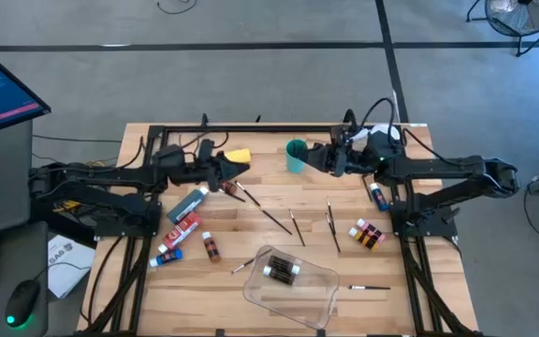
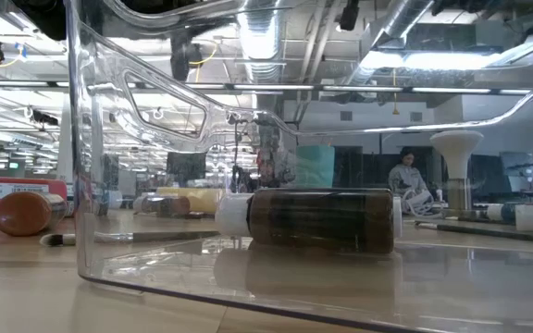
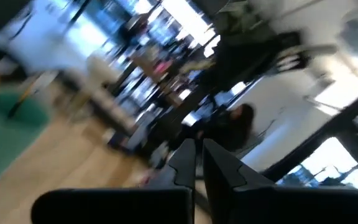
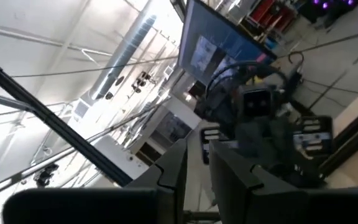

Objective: Pick & Place Paint Supplies
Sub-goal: Put the brown paint bottle into the transparent bin

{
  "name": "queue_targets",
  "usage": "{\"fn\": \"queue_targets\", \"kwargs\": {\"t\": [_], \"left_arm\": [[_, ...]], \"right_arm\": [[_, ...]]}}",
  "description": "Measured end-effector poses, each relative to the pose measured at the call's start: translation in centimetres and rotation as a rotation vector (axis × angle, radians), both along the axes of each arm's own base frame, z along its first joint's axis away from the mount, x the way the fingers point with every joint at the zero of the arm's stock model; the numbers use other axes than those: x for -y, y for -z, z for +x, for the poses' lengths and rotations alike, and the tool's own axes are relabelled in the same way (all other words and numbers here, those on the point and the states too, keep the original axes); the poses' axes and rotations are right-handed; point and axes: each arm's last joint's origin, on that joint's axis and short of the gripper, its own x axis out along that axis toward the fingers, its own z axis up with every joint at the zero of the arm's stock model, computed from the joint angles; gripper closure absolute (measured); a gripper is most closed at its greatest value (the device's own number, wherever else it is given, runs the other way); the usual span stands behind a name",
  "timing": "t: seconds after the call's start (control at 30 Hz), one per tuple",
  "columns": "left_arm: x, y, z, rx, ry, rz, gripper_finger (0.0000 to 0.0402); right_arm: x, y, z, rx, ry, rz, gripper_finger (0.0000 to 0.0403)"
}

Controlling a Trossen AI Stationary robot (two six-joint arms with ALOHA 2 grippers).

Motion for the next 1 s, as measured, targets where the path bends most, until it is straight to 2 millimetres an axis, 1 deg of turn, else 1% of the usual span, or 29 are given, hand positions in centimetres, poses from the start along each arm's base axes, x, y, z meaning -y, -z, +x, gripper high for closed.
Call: {"fn": "queue_targets", "kwargs": {"t": [0.13,0.33,0.43,0.5,0.57,0.63,0.77,0.87,1.0], "left_arm": [[-0.2,1.5,0.0,-0.138,-0.006,-0.153,0.0400],[0.3,3.0,-0.3,-0.288,0.142,-0.395,0.0400],[0.8,3.5,-0.4,-0.357,0.192,-0.477,0.0400],[1.2,3.6,-0.3,-0.369,0.224,-0.505,0.0400],[1.6,3.5,-0.3,-0.379,0.245,-0.509,0.0400],[2.0,3.0,-0.1,-0.384,0.265,-0.476,0.0400],[2.6,1.2,0.4,-0.385,0.308,-0.379,0.0400],[2.9,-0.1,0.5,-0.464,0.313,-0.328,0.0400],[3.0,-1.1,0.2,-0.555,0.304,-0.351,0.0400]], "right_arm": [[-0.6,-0.1,0.0,0.008,-0.018,-0.016,0.0342],[-1.3,-0.6,-0.2,0.049,-0.021,-0.097,0.0342],[-1.6,-0.7,-0.2,0.059,-0.020,-0.138,0.0342],[-1.6,-0.7,-0.2,0.058,-0.022,-0.136,0.0342],[-1.6,-0.7,-0.2,0.061,-0.021,-0.135,0.0342],[-1.6,-0.7,-0.2,0.065,-0.019,-0.140,0.0342],[-1.6,-0.7,-0.2,0.065,-0.019,-0.140,0.0342],[-1.6,-0.7,-0.2,0.065,-0.018,-0.143,0.0342],[-1.6,-0.7,-0.2,0.065,-0.018,-0.143,0.0342]]}}
